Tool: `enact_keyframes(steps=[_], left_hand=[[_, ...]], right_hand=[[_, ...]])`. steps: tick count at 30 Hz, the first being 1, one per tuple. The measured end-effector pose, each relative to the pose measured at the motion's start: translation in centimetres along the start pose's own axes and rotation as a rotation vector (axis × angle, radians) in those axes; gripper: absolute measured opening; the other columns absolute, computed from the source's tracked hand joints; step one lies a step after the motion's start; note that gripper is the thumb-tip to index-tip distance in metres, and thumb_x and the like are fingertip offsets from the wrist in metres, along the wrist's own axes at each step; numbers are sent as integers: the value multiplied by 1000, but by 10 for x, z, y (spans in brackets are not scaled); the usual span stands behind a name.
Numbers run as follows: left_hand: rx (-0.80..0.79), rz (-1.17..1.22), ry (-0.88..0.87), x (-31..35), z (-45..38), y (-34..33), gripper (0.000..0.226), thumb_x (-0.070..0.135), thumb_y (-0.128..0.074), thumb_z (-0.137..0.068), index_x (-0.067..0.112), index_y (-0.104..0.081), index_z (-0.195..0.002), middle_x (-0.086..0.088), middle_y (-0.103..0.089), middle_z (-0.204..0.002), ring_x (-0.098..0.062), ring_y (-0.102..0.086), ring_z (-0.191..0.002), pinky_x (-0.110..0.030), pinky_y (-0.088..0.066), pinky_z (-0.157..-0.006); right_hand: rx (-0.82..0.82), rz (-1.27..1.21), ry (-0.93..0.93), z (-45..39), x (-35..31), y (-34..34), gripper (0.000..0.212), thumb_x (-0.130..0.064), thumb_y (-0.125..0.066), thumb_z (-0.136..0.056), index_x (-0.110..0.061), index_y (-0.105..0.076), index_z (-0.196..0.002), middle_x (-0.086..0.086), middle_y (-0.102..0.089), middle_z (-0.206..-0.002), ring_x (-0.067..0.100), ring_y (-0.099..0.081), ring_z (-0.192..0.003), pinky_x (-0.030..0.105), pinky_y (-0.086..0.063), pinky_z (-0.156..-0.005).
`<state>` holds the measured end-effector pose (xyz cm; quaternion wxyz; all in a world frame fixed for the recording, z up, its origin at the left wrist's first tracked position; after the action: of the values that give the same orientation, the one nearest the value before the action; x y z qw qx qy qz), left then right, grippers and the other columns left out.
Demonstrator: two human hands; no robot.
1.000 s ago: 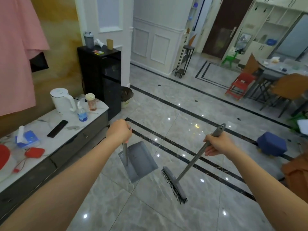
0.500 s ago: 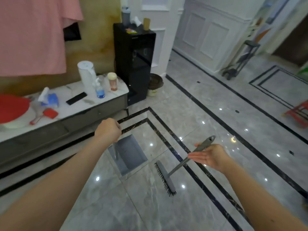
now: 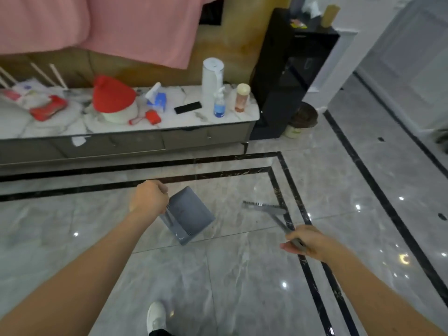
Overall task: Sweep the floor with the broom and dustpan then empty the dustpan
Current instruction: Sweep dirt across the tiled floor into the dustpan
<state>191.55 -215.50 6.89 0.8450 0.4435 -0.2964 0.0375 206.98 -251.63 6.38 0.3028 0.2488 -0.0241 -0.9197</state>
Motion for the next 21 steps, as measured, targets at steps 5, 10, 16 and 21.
enact_keyframes(steps=[5,10,16,21], left_hand=[[12,54,89,-66,-24,23,17,6,-53,-89,13,-66,-98,-7,-73,-85,-22,-70,-68,-42,-61,-74],[45,75,186,-139,-50,48,20,2,-52,-88,11,-67,-98,-9,-71,-93,-28,-70,-67,-41,-60,-71],[109,107,298,-217,-82,82,20,7,-51,-90,15,-68,-95,-6,-73,-96,-29,-71,-70,-44,-60,-73],[122,158,362,-269,-107,103,18,9,-50,-92,12,-67,-96,-8,-74,-91,-27,-70,-61,-39,-61,-68]], right_hand=[[102,314,-15,-30,-30,-51,22,4,-49,-93,9,-51,-115,21,-66,-79,20,-64,-57,27,-59,-55],[98,631,85,-62,-60,-136,23,-5,-37,-95,-3,-56,-108,9,-47,-69,14,-38,-50,18,-31,-37],[-15,716,159,-90,-72,-243,31,-16,-44,-98,-11,-50,-128,8,-46,-66,14,-37,-48,18,-30,-37],[-77,850,198,-112,-80,-327,27,-19,-49,-95,-13,-49,-122,10,-48,-74,17,-39,-51,21,-32,-42]])
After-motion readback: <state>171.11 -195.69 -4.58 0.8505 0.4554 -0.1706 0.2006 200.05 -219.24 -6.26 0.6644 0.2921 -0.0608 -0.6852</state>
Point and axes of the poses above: each hand's wrist, its own z-axis away from the middle knuckle, its own y-axis out of the back of the hand, x = y × z, the point moved 4 cm from there along -z, towards the middle knuckle
